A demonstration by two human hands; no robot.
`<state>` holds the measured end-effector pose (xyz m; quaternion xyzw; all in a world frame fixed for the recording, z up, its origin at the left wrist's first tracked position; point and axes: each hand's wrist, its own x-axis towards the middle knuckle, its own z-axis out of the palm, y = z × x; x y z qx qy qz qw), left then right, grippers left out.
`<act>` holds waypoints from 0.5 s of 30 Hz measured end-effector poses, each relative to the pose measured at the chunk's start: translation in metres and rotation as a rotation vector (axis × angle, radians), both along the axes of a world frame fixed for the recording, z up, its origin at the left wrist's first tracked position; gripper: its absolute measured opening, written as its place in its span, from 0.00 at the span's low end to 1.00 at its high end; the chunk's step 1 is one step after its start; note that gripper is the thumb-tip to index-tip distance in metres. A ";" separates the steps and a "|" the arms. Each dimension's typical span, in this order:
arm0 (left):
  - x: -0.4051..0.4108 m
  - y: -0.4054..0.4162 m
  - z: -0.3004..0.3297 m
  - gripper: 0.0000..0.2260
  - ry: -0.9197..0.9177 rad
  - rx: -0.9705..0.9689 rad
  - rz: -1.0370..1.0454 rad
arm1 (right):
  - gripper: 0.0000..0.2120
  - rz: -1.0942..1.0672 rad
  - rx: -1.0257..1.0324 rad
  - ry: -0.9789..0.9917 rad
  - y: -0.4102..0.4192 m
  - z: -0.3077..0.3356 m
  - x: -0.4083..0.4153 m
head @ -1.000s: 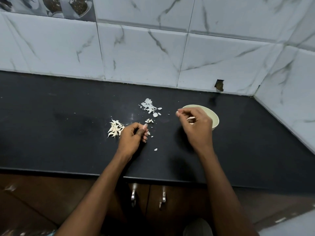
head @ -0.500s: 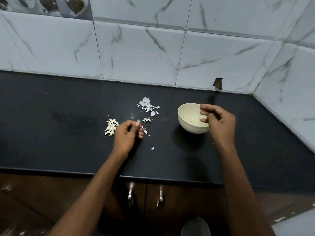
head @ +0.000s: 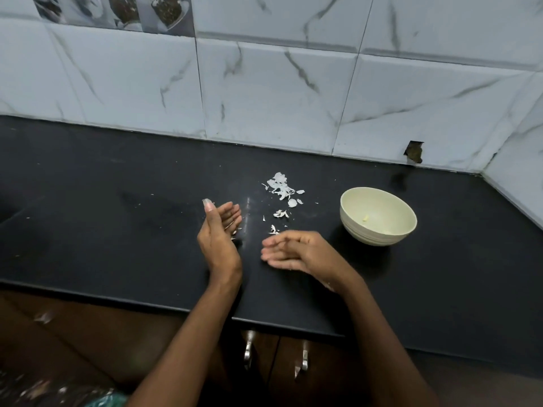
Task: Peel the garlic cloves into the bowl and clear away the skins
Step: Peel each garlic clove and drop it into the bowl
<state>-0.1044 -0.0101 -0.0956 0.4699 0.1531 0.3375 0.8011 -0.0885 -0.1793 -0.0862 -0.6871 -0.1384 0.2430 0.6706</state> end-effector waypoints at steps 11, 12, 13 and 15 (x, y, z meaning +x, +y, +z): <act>0.004 0.002 0.002 0.29 -0.013 -0.078 -0.037 | 0.10 -0.390 -0.061 -0.410 0.033 0.006 0.095; 0.004 0.002 0.002 0.29 -0.016 -0.089 -0.037 | 0.11 -0.391 0.018 -0.379 0.033 0.012 0.091; 0.004 0.003 0.002 0.29 -0.016 -0.095 -0.036 | 0.14 -0.370 0.079 -0.341 0.031 0.020 0.085; 0.003 0.003 0.002 0.29 -0.020 -0.102 -0.042 | 0.22 -0.270 0.088 -0.280 0.023 0.035 0.067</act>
